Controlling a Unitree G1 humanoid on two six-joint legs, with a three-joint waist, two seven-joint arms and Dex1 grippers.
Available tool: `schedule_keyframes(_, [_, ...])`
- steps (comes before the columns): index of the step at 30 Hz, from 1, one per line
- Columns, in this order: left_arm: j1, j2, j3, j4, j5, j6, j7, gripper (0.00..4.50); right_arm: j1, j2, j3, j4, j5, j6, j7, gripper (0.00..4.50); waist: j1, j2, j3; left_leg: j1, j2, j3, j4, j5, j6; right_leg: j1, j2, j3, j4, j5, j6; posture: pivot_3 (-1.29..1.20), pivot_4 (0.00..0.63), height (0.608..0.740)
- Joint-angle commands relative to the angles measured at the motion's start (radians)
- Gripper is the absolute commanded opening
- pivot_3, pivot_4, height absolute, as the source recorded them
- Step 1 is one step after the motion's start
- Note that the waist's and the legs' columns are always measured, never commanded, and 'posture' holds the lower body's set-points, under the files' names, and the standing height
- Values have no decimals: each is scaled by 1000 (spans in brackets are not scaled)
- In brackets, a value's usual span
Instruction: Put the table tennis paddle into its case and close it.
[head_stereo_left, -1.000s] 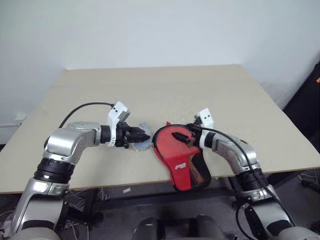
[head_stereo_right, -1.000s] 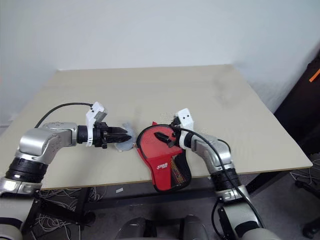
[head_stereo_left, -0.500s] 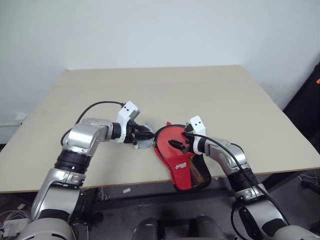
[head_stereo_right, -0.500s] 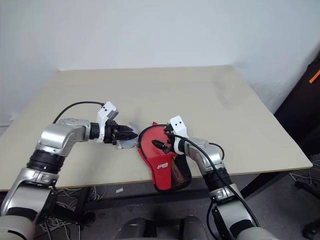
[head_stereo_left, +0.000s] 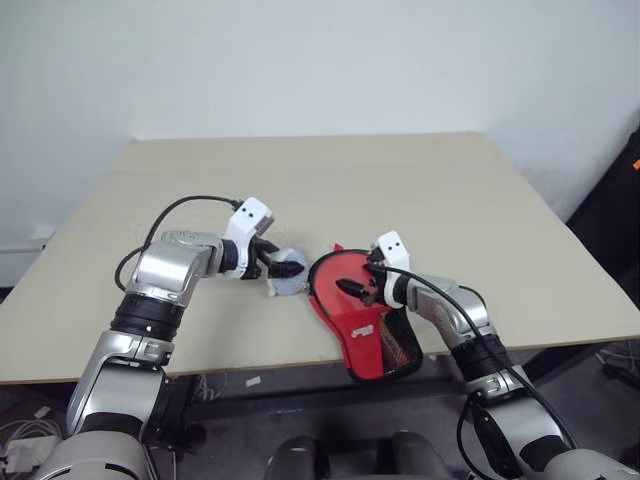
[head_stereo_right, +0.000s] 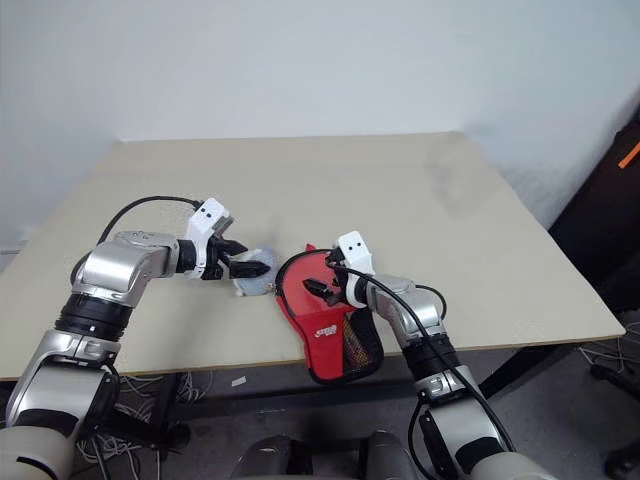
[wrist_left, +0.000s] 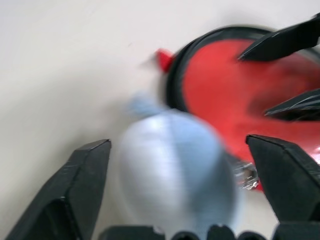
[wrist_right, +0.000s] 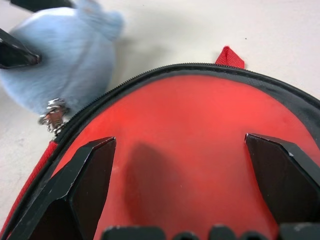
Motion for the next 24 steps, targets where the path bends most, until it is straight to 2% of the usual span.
schedule_keyframes(1, [-28, -21, 5, 19, 11, 30, 14, 4472, -13, 2, -9, 27, -4, 13, 1, 4500, 0, 0, 0, 0, 0, 0, 0, 0, 0, 0, 0, 0, 0, 0, 0, 0, 0, 740])
schedule_keyframes(13, [-24, -164, 23, 196, 13, 42, 56, 4472, -26, -7, -7, 53, -28, 10, -1, 4500, 1, 0, -1, 0, -1, 0, 1, 0, 0, 1, -1, -1, 0, 0, 0, 0, 0, 740])
schedule_keyframes(16, [-30, -179, 45, 214, 15, 30, 78, 3910, -27, -15, 5, 72, -50, 18, -8, 4500, 2, -1, -2, 1, -1, -3, 1, 0, 0, 2, -2, -2, 0, 0, 0, 0, 0, 740])
schedule_keyframes(18, [-33, -177, 51, 217, 18, 27, 76, 3316, -25, -21, 15, 83, -62, 29, -4, 4500, 2, -1, -2, 1, -1, -4, 1, 0, 1, 2, -2, -2, 0, 0, 0, 0, 0, 740])
schedule_keyframes(21, [-39, -166, 51, 213, 24, 26, 64, 2285, -23, -24, 29, 91, -75, 42, 6, 3896, 2, -1, -2, 1, -1, -4, 1, 0, 1, 2, -2, -2, 0, 0, 0, 0, 0, 740])
schedule_keyframes(24, [-50, -158, 52, 201, 24, 32, 50, 1405, -19, -26, 45, 85, -78, 40, 28, 2833, 0, -1, -2, 1, -1, -4, 1, 0, 1, 1, -1, -2, 0, 0, 0, 0, 0, 740])
